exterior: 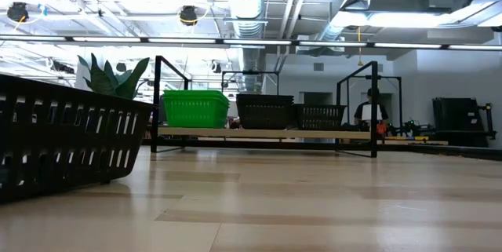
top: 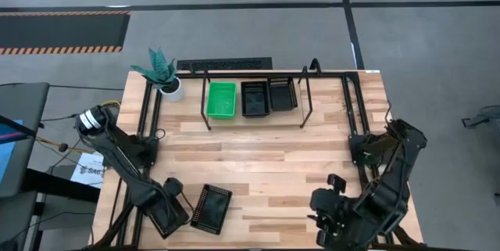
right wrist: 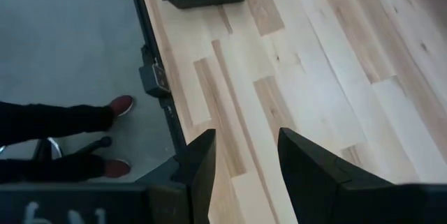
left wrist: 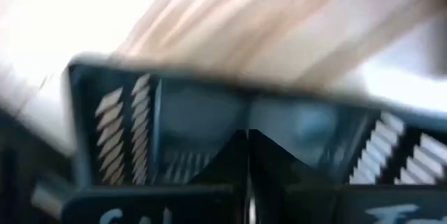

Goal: Stack baskets on shelf by color
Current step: Move the black bins to the middle, then stack the black bin on top of the black bin on the shelf

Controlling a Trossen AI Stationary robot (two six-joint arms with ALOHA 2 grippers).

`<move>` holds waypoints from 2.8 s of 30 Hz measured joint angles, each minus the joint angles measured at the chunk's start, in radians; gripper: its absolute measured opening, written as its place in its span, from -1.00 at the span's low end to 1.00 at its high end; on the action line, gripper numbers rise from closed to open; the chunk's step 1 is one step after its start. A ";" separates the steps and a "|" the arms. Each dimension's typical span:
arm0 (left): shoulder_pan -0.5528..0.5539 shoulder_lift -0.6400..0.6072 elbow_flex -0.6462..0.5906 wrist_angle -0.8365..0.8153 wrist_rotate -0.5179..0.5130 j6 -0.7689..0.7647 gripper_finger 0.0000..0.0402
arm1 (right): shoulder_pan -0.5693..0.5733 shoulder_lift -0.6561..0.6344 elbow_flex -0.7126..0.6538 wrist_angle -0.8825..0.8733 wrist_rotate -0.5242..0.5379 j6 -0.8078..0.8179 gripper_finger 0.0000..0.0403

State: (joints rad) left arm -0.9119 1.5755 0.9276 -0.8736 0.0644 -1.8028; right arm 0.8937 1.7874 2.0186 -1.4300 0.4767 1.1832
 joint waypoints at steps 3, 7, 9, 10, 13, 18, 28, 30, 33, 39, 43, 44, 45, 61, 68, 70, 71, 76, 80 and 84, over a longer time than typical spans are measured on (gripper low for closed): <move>0.016 0.052 0.000 0.064 -0.092 0.058 -1.00 | 0.013 0.000 0.000 0.001 0.008 0.015 -0.13; 0.062 0.121 0.000 0.265 -0.138 0.207 -1.00 | 0.023 0.000 0.000 0.010 0.008 0.017 -0.13; 0.089 0.150 0.004 0.388 -0.134 0.302 -1.00 | 0.023 0.000 0.000 0.011 0.008 0.017 -0.13; 0.104 0.165 0.006 0.434 -0.129 0.336 -1.00 | 0.023 0.000 0.000 0.011 0.008 0.016 -0.13; 0.153 0.188 0.027 0.530 -0.142 0.399 -1.00 | 0.023 0.000 0.000 0.010 0.023 0.016 -0.13; 0.249 0.199 0.080 0.533 -0.197 0.535 -1.00 | 0.016 0.000 -0.033 0.034 0.070 0.031 -0.13; 0.397 0.196 0.113 0.723 -0.196 0.702 -1.00 | -0.026 0.002 -0.201 0.111 0.124 0.184 -0.13; 0.418 0.196 0.113 0.727 -0.201 0.729 -1.00 | -0.027 0.002 -0.215 0.132 0.129 0.190 -0.13; 0.451 0.196 0.114 0.746 -0.202 0.768 -1.00 | -0.031 0.002 -0.228 0.170 0.129 0.189 -0.13; 0.490 0.183 0.114 0.757 -0.158 0.830 -0.94 | -0.083 0.000 -0.277 0.257 0.128 0.150 -0.10; 0.490 0.155 0.115 0.751 -0.097 0.863 -0.67 | -0.132 0.002 -0.307 0.341 0.124 0.035 0.01; 0.487 0.146 0.115 0.747 -0.092 0.866 -0.58 | -0.145 0.002 -0.309 0.354 0.121 0.010 0.04; 0.486 0.135 0.115 0.744 -0.086 0.867 -0.48 | -0.159 0.002 -0.311 0.368 0.115 -0.018 0.07; 0.375 -0.288 0.116 0.412 -0.161 0.811 0.19 | -0.496 0.001 -0.396 0.568 -0.200 -0.727 0.14; 0.253 -0.402 0.116 0.264 -0.352 0.703 0.13 | -0.613 0.021 -0.449 0.635 -0.349 -0.993 0.13; 0.219 -0.409 0.116 0.239 -0.393 0.677 0.13 | -0.627 0.044 -0.457 0.649 -0.393 -1.044 0.13; 0.202 -0.409 0.116 0.234 -0.412 0.665 0.13 | -0.630 0.059 -0.457 0.645 -0.408 -1.061 0.13; 0.149 -0.398 0.116 0.199 -0.467 0.605 0.13 | -0.635 0.146 -0.453 0.687 -0.457 -1.090 0.13; 0.132 -0.396 0.115 0.180 -0.473 0.566 0.13 | -0.634 0.209 -0.454 0.693 -0.504 -1.115 0.13; 0.132 -0.396 0.115 0.169 -0.482 0.551 0.13 | -0.635 0.257 -0.453 0.690 -0.508 -1.117 0.13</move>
State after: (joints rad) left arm -0.7803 1.1797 1.0424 -0.7042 -0.4180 -1.2523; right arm 0.2588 2.0446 1.5651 -0.7402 -0.0309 0.0662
